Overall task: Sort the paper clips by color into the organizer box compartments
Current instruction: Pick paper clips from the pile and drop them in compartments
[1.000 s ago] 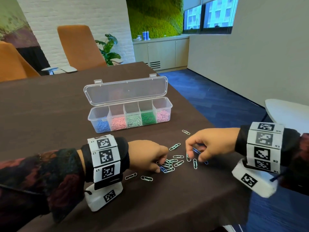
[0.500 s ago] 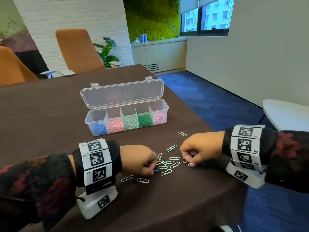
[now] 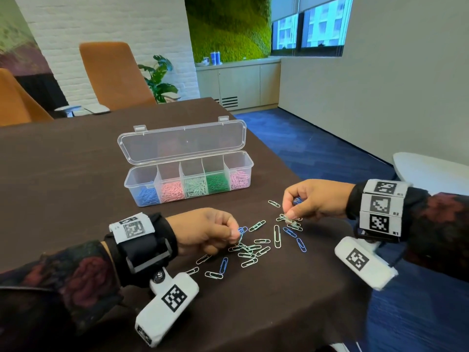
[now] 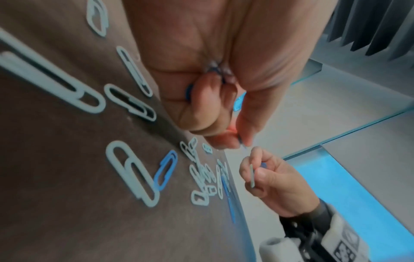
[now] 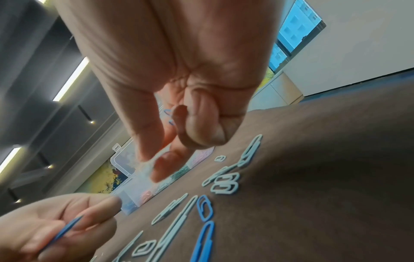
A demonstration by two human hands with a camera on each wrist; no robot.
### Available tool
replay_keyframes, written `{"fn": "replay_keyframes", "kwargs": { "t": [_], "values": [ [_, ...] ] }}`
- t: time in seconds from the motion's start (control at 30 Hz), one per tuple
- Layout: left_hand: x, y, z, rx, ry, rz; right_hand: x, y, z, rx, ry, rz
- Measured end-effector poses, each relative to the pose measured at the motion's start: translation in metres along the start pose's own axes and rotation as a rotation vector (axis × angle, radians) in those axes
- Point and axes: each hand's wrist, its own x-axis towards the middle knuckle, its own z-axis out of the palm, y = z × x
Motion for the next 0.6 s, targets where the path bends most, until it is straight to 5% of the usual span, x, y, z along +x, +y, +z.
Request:
{"fn": "replay_keyframes", "kwargs": {
  "t": [0.2,0.4,0.6],
  "values": [
    [-0.005,0.012,-0.015,-0.143,0.040,-0.029,-0.003,-0.009,-0.003,-0.254,0.111,-0.012],
    [-0.014,0.008,-0.017,-0.284,-0.032,-0.117,-0.009,-0.003,0.019,-0.782,-0.079,0.179],
    [-0.011,-0.001,-0.013,-0.448,-0.252,-0.050,-0.005,-0.006,0.033,-0.774,-0.077,0.214]
  ]
}}
